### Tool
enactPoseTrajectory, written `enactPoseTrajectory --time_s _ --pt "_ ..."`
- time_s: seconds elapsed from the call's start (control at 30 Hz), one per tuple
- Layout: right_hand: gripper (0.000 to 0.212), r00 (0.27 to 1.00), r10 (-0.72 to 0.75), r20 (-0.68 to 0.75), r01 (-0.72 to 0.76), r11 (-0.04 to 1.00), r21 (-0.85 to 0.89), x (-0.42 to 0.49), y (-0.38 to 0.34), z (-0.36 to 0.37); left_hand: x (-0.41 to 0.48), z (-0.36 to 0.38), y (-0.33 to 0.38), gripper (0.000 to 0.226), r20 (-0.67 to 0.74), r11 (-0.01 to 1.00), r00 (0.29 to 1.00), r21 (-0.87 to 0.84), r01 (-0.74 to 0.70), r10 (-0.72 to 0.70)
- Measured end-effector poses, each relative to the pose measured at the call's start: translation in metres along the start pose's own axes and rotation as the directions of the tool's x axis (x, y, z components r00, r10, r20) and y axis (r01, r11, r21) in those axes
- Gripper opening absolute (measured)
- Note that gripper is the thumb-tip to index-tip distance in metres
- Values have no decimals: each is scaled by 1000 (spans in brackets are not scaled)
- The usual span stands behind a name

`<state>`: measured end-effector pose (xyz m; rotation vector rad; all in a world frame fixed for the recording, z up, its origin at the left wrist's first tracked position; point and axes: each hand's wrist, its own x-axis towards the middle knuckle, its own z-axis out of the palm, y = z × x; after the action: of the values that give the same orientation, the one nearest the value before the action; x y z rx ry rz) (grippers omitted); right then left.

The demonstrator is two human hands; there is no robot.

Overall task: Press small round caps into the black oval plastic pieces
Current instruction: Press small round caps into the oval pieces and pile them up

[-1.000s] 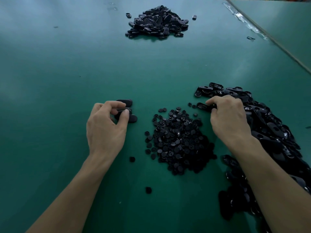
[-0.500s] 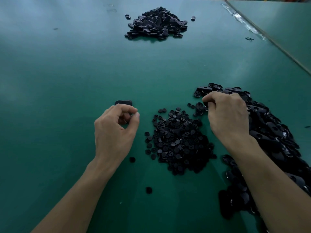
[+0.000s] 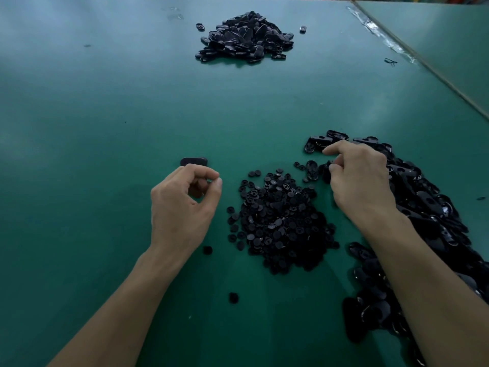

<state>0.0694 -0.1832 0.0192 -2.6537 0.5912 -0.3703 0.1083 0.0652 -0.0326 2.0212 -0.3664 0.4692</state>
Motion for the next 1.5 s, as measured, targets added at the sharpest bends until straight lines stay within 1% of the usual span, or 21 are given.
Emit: enactPoseTrajectory --time_s 0.07,0.17,0.23,0.27,0.3,0.33,0.37,0.4,0.47,0.5,0.53,0.63,0.7,0.8,0.9,1.0,1.13,1.33,1.43,1.5 --pt "33 1000 26 -5 -25 995 96 2 1 -1 0 0 0 13 4 1000 1000 -6 9 -9" --pt "27 998 60 -34 -46 945 322 2 -1 -6 0 -1 4 14 12 1000 1000 -26 13 -13" --pt "28 998 68 -6 -56 871 488 0 -6 -8 -2 0 11 11 14 998 1000 -67 -3 4" --pt "28 998 53 39 -66 811 582 -2 -11 -10 -3 0 15 8 24 995 1000 -101 -6 8" --pt "28 995 12 103 -79 735 673 -6 -16 -12 -4 1 19 6 45 989 999 -148 3 3" --pt "29 984 -60 168 -86 665 742 -10 -21 -13 -5 2 23 6 77 977 997 -209 28 -12" --pt "30 962 -156 223 -80 620 780 -14 -25 -15 -7 2 27 10 116 956 992 -283 71 -39" --pt "30 930 -255 265 -63 599 798 -18 -30 -15 -8 3 31 16 162 923 984 -362 129 -74" --pt "30 857 -400 324 -34 583 812 -26 -39 -13 -10 4 37 22 247 850 963 -477 222 -113" --pt "29 833 -436 340 -33 575 817 -30 -42 -11 -11 5 39 20 270 832 957 -503 234 -106" --pt "29 827 -445 342 -32 571 820 -33 -45 -9 -11 5 40 15 282 823 955 -518 235 -95" --pt "25 877 -376 300 -19 596 802 -39 -48 -1 -11 7 40 5 298 769 946 -572 285 -129" --pt "19 900 -325 290 -10 649 761 -41 -47 1 -11 7 38 8 300 733 940 -600 320 -164" --pt "7 887 -316 336 2 731 682 -42 -46 1 -10 6 35 10 306 698 933 -627 346 -188" --pt "2 886 -289 362 -28 746 665 -43 -46 1 -9 6 33 13 336 656 921 -652 380 -200" --pt "4 895 -270 356 -31 758 651 -43 -47 1 -9 6 31 17 375 624 902 -658 422 -215" --pt "7 892 -264 367 -49 752 658 -44 -46 1 -9 6 28 13 425 628 882 -634 451 -204" --pt "8 882 -262 393 -72 748 660 -44 -43 1 -9 7 26 9 419 645 886 -625 440 -199" --pt "10 878 -274 392 -52 760 648 -43 -42 3 -10 8 26 13 413 678 894 -607 414 -176" --pt "9 878 -277 390 -55 751 658 -44 -42 5 -11 8 25 19 422 699 894 -594 398 -151"
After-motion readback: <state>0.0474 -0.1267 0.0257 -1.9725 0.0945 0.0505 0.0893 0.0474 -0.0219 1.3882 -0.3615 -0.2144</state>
